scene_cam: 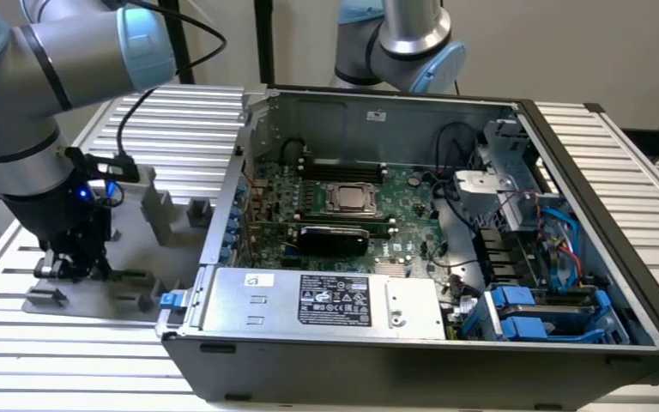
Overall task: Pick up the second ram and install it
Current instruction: 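Pick up the second ram and move it above second insertion slot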
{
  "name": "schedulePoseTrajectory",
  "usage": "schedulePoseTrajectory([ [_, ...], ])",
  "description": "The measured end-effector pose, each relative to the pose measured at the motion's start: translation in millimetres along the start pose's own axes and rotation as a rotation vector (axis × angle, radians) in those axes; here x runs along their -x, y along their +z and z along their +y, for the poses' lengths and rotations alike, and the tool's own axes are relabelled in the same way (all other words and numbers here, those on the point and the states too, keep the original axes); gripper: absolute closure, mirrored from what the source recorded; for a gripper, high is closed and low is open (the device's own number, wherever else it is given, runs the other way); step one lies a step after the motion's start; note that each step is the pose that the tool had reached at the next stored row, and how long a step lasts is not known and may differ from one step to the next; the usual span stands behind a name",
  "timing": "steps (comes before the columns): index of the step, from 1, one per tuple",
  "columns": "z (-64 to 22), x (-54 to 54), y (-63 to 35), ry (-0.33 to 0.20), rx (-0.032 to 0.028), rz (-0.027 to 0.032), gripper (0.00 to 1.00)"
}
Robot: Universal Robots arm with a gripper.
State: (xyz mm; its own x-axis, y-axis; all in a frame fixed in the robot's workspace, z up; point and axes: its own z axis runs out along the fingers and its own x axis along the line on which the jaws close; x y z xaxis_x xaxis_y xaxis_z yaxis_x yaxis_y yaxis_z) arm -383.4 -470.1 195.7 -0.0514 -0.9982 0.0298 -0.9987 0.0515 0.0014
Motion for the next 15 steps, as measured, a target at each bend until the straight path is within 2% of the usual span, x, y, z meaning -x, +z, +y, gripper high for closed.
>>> schedulePoseTrajectory([
  [9,-1.1,0.0,0.0,0.038,0.0018,-0.0001,1.00],
  [15,-1.1,0.1,0.0,0.041,0.0022,0.0000,1.00],
])
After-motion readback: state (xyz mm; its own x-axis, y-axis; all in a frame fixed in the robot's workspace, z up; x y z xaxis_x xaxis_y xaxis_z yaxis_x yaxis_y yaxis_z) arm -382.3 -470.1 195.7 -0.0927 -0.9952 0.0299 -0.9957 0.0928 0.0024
